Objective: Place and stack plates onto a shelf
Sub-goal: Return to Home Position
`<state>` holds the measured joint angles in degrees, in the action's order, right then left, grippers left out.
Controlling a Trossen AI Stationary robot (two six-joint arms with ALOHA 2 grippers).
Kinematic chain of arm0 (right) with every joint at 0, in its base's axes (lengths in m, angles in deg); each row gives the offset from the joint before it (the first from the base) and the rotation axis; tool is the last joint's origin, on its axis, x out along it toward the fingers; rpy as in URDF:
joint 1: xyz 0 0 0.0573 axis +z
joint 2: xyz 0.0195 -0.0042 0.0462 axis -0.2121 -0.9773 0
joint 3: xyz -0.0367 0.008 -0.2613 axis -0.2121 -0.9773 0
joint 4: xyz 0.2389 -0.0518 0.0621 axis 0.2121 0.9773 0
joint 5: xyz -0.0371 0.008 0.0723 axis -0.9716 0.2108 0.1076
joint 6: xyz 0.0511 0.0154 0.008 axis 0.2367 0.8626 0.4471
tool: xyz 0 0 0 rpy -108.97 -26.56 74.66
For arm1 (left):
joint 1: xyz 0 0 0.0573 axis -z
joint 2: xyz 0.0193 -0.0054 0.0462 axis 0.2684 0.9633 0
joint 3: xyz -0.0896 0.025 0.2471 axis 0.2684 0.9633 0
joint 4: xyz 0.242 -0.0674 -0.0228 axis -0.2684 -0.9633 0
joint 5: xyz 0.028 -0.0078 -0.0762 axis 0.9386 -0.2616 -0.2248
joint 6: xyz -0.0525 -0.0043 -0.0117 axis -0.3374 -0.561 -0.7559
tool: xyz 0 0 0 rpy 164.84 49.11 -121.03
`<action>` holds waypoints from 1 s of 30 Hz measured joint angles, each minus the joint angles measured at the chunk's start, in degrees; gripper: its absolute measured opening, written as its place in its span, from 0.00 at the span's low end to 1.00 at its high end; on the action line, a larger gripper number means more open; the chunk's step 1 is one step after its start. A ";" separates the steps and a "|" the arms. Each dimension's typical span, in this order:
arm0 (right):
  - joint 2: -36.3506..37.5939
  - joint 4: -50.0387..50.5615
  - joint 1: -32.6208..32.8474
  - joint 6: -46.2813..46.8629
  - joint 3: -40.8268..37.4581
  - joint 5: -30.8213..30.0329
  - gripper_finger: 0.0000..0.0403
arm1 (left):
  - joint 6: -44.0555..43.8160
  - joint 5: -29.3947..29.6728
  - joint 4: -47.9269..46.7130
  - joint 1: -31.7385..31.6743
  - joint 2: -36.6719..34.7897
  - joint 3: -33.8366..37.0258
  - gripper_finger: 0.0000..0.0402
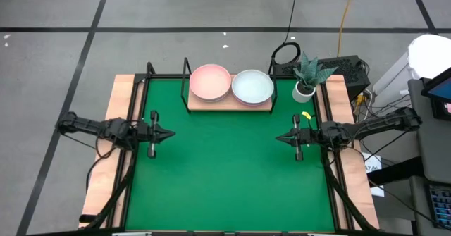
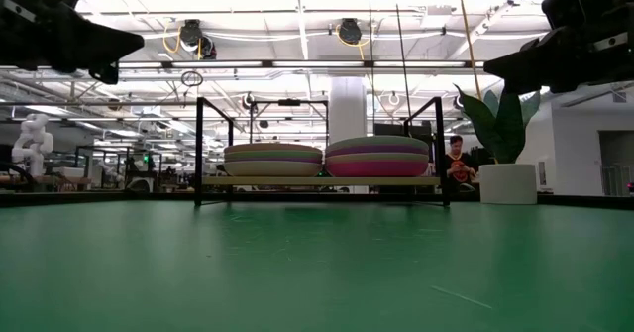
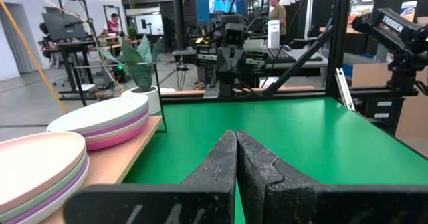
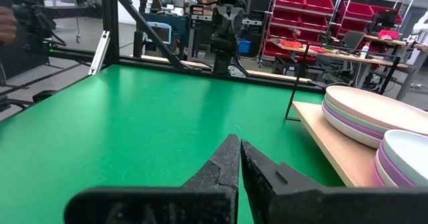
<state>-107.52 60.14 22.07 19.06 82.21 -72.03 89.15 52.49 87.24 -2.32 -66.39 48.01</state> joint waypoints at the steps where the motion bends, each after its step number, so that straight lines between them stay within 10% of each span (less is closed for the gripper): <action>1: 0.00 0.00 0.00 0.11 0.00 0.00 0.00 | 0.04 0.00 -0.69 0.00 -0.74 0.00 0.01; 30: 9.66 6.13 0.01 -4.31 -0.02 -0.08 0.00 | -0.35 -0.33 -0.52 0.00 -2.84 1.77 0.01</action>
<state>-97.85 66.28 22.08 14.75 82.19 -72.10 88.81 52.16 86.72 -2.32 -69.22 49.78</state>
